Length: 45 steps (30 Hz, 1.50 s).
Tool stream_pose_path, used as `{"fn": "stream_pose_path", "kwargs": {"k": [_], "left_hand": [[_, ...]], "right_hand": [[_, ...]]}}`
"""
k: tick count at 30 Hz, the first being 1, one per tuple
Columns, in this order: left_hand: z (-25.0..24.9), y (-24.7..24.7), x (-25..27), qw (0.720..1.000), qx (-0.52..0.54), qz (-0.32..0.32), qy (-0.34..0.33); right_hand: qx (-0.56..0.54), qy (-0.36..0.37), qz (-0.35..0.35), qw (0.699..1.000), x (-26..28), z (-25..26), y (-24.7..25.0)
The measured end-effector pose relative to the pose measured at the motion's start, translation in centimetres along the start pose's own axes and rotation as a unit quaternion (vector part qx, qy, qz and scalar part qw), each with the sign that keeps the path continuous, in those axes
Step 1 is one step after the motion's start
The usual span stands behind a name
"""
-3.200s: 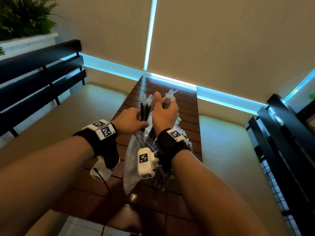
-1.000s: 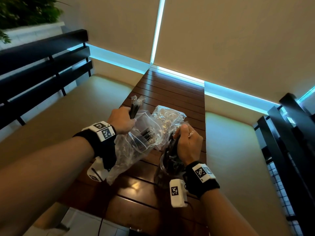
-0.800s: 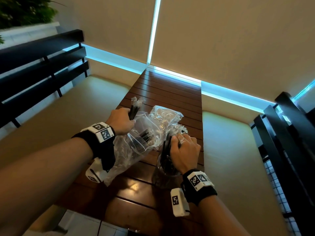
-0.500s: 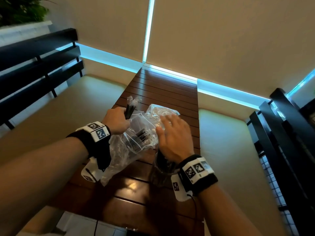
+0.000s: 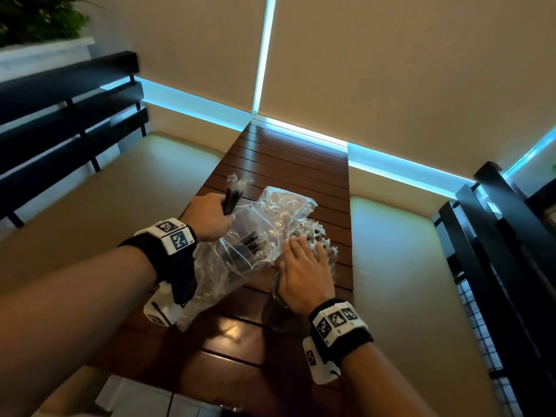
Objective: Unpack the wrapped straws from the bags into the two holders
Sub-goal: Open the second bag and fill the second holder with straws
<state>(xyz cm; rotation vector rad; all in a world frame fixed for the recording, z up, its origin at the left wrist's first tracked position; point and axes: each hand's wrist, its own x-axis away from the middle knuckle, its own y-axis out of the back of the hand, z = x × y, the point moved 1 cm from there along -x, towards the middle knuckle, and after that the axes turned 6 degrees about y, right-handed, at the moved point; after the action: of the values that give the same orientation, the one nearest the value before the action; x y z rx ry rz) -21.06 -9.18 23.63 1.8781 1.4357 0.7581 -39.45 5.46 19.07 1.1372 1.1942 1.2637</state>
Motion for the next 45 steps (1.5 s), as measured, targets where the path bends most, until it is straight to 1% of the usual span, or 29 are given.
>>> {"fn": "stream_pose_path", "kwargs": {"k": [1,2,3,4,5,7,8,10,11,12,13,16,20,22,23,25,28,29,31,32,33,35,37,39,41,45], "left_hand": [[0.0,0.1,0.0,1.000,0.002,0.002,-0.001],[-0.1,0.2,0.1,1.000,0.004,0.005,-0.004],[-0.2,0.4,0.2,1.000,0.005,0.008,-0.009],[-0.4,0.6,0.3,1.000,0.003,0.010,-0.014],[-0.6,0.9,0.4,1.000,0.003,0.012,-0.019],[-1.1,1.3,0.9,0.999,0.009,0.023,-0.034],[-1.4,1.6,1.2,0.998,0.011,0.030,-0.045],[-1.8,1.9,1.7,0.997,0.013,0.041,-0.070],[-1.9,2.1,1.9,0.996,0.011,0.046,-0.081],[-2.0,2.2,2.1,0.994,0.009,0.049,-0.093],[-2.1,2.3,2.3,0.994,0.007,0.052,-0.100],[-2.1,2.7,2.5,0.993,0.015,0.056,-0.100],[-2.1,2.9,2.9,0.994,0.026,0.060,-0.091],[-2.1,2.8,2.9,0.993,0.038,0.075,-0.087],[-2.1,2.8,2.9,0.992,0.036,0.084,-0.084],[-1.8,2.5,2.6,0.991,0.019,0.104,-0.082],[-1.2,1.9,1.9,0.992,-0.009,0.109,-0.069],[-1.0,1.7,1.6,0.992,-0.014,0.107,-0.061],[-0.5,1.4,1.1,0.993,-0.026,0.101,-0.047],[-0.3,1.3,0.8,0.994,-0.031,0.095,-0.038],[-0.1,1.3,0.7,0.995,-0.035,0.087,-0.029],[0.3,1.6,0.3,0.997,-0.037,0.065,-0.012],[0.5,2.0,-0.1,0.998,-0.051,0.044,-0.003],[0.7,2.2,-0.3,0.998,-0.057,0.029,0.003],[0.8,2.2,-0.4,0.998,-0.056,0.023,0.008],[0.7,1.9,0.0,0.998,-0.054,0.027,0.005]], "right_hand": [[-0.018,-0.010,-0.023,1.000,-0.2,0.0,0.2],[-0.039,-0.015,-0.073,0.996,-0.3,0.1,0.7],[-0.060,-0.008,-0.141,0.988,-0.6,0.2,1.5],[-0.081,0.011,-0.200,0.976,-0.9,0.6,2.5],[-0.099,0.037,-0.233,0.967,-1.4,1.2,3.4],[-0.149,0.087,-0.231,0.958,-2.7,2.6,5.0],[-0.193,0.086,-0.228,0.950,-3.5,3.2,5.7],[-0.311,0.047,-0.224,0.923,-5.2,4.0,6.8],[-0.364,0.031,-0.195,0.910,-5.8,4.5,7.2],[-0.401,0.029,-0.165,0.901,-6.3,5.0,7.3],[-0.424,0.038,-0.150,0.893,-6.6,5.5,7.4],[-0.453,0.058,-0.171,0.873,-7.3,6.3,7.2],[-0.423,0.048,-0.185,0.886,-8.2,6.3,6.5],[-0.428,0.045,-0.203,0.879,-8.2,6.2,6.6],[-0.439,0.035,-0.222,0.870,-8.1,6.2,6.8],[-0.472,0.013,-0.271,0.839,-7.9,5.9,7.3],[-0.493,-0.036,-0.347,0.797,-7.4,4.9,9.2],[-0.516,-0.052,-0.367,0.772,-7.2,4.3,10.1],[-0.575,-0.070,-0.406,0.707,-6.6,2.8,12.4],[-0.598,-0.068,-0.428,0.674,-6.2,2.1,13.7],[-0.608,-0.063,-0.452,0.650,-5.9,1.3,14.7],[-0.611,-0.051,-0.490,0.620,-5.2,-0.4,16.2],[-0.627,-0.041,-0.498,0.598,-4.2,-2.0,16.8],[-0.643,-0.051,-0.483,0.593,-3.3,-3.1,16.3],[-0.643,-0.095,-0.466,0.600,-2.8,-3.8,14.8],[-0.594,-0.187,-0.447,0.642,-2.2,-4.0,11.6]]}}
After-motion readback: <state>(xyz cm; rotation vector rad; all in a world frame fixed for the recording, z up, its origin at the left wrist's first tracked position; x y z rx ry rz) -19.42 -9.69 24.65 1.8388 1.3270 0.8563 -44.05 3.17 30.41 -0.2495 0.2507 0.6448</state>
